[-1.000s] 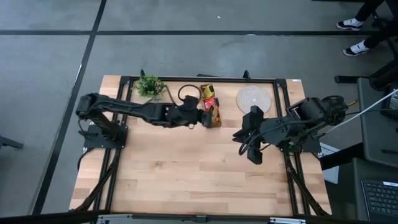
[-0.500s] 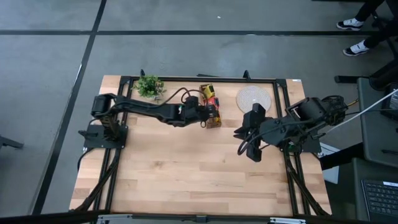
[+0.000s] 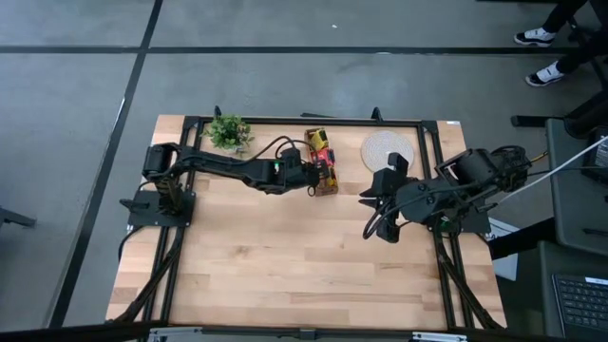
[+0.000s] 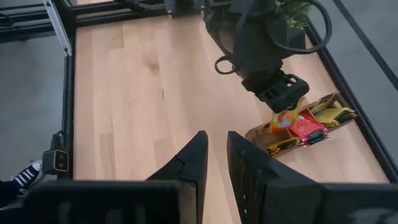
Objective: Pick & Place Tea
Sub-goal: Put the orange tea bag into the left section of the wooden organizer
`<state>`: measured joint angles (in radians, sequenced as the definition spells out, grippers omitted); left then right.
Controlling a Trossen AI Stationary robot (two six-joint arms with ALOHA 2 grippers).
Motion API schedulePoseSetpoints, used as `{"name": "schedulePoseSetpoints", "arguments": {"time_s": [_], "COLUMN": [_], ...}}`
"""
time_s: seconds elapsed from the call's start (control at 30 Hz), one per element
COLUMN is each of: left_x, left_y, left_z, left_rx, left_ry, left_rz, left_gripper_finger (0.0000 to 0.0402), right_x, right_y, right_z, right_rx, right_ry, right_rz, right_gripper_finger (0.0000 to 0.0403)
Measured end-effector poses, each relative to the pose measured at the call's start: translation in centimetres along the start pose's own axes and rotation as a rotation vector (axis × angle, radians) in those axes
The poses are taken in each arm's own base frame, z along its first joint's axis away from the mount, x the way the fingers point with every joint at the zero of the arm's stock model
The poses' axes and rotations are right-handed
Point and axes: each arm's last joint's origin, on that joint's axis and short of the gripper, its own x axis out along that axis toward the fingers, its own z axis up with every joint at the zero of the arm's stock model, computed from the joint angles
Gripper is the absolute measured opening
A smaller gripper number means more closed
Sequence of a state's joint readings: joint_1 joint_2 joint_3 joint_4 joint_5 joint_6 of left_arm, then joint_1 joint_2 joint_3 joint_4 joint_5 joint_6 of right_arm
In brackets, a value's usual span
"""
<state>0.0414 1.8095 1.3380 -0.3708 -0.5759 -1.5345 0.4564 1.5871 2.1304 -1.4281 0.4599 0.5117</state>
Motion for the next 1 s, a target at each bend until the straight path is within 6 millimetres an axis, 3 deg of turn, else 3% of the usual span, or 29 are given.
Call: {"name": "schedulePoseSetpoints", "arguments": {"time_s": [0.57,1.0], "left_x": [1.2,1.3], "left_y": [0.4,-0.2], "left_z": [-1.9,-1.7], "left_rx": [-0.026,0.029], "left_ry": [0.033,-0.012], "left_rz": [0.004,-0.048], "left_gripper_finger": [0.0002,0.0008], "right_x": [0.0,0.0], "right_y": [-0.1,-0.1], "right_z": [-0.1,-0.1], "right_rx": [-0.009,-0.028], "right_ry": [0.01,0.01], "right_rz": [-0.017,-0.018], "right_gripper_finger": [0.0064,0.0064]}}
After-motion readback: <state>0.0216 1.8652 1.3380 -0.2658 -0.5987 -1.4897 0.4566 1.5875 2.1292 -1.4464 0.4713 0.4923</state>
